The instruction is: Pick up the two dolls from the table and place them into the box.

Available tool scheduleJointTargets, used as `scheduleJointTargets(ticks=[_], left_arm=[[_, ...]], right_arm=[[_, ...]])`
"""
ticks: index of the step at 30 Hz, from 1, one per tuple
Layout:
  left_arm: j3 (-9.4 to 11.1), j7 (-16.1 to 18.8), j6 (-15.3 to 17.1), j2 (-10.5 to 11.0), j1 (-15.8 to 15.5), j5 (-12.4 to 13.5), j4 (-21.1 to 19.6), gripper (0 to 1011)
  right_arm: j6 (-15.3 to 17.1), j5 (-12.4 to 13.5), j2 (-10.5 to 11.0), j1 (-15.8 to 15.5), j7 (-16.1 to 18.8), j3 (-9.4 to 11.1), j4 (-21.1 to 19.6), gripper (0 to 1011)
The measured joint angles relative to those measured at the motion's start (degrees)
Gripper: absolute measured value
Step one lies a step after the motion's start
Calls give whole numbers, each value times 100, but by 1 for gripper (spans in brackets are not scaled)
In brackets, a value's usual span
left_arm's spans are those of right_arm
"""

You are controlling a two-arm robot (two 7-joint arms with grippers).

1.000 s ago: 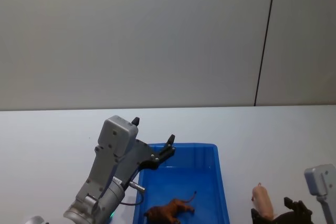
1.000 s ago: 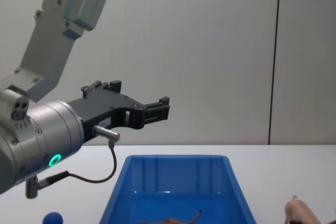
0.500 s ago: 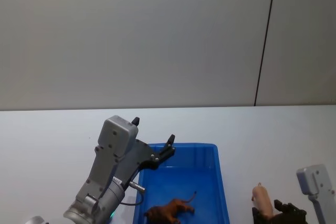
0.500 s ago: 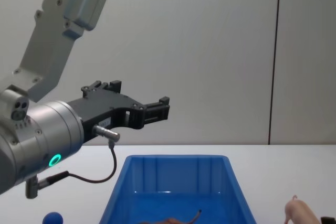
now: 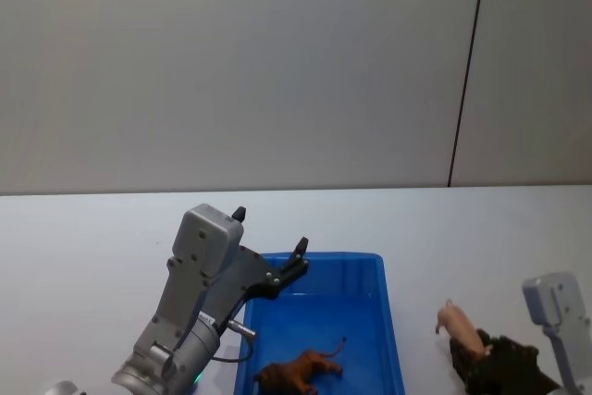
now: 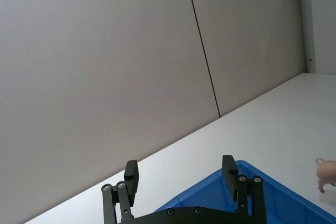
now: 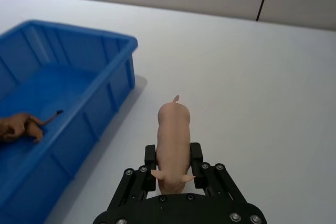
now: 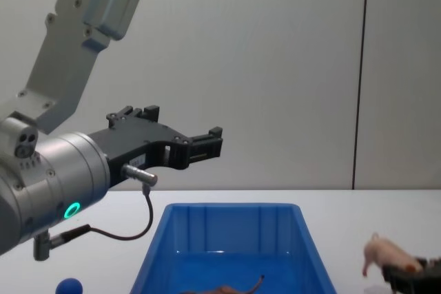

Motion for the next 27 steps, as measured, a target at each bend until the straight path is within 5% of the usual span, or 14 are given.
scheduleJointTargets(ticks=[15, 25, 27], left_arm=[[0, 0, 0, 0, 0, 0, 0, 1001], [0, 0, 0, 0, 0, 0, 0, 1001], [0, 0, 0, 0, 0, 0, 0, 1001]], right_arm=[[-238, -53, -103, 376, 546, 12, -372, 361], [35, -78, -373, 798, 1088, -151, -321, 364], [117, -103, -455, 892, 1192, -210, -242, 428]])
